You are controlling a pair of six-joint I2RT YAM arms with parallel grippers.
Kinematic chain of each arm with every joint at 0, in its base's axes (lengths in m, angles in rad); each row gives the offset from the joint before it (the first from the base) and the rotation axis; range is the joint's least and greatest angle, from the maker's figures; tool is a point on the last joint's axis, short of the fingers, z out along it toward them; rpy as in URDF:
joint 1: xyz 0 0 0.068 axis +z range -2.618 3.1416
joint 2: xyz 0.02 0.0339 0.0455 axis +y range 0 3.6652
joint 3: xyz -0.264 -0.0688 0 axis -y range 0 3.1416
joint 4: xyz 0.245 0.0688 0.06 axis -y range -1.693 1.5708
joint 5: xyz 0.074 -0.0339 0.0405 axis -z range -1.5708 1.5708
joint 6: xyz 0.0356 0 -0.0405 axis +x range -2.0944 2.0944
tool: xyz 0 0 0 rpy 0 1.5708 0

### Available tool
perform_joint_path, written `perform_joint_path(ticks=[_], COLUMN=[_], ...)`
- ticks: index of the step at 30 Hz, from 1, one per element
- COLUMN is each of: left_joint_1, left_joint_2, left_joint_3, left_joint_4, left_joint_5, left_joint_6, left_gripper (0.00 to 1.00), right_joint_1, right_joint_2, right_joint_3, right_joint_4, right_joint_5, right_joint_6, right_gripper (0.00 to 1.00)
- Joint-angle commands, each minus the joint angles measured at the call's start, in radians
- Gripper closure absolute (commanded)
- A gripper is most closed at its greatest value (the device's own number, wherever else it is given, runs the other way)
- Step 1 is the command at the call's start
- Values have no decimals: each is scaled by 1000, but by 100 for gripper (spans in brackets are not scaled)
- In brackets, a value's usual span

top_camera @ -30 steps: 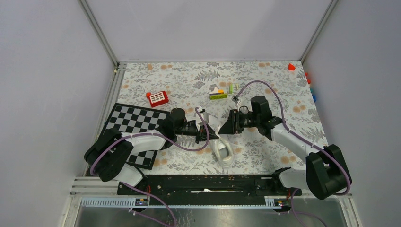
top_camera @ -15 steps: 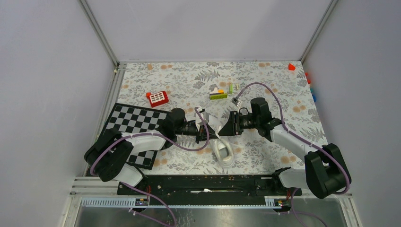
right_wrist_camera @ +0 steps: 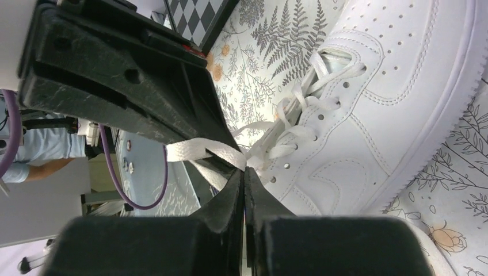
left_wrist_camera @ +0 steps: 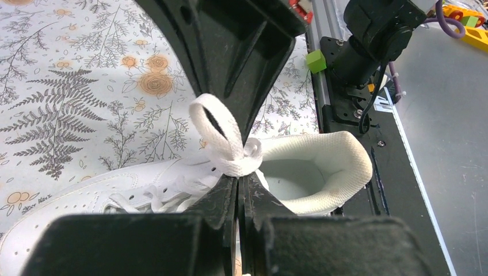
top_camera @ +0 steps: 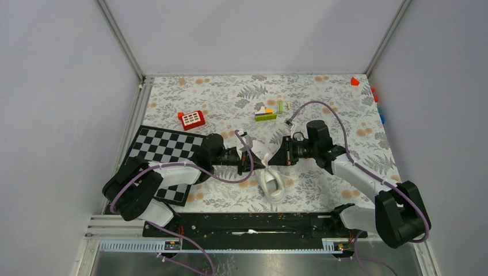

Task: Tie the shoes
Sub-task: Cross the shoelace with the shoelace.

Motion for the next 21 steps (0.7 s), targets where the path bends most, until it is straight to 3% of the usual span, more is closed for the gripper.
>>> perform_joint_path(ticks=[1,19,21], left_joint_1=[5,-25,-30], left_joint_2=[-28,10,14], left_joint_3=[-7,32,36], left_joint_4=[80,20,22], left_joint_5=[-29,-194,-195], left_joint_6=[-28,-50,-51], left_gripper=[100,100,100], right_joint_1=[4,8,12], right_joint_2=[-75,-123,-121], right_joint_3=[-8,-37,-36], right_joint_4=[-18,-24,-16], right_joint_5=[43,-15,-22], right_joint_6=[-36,-36,-30], right_gripper=[100,100,97])
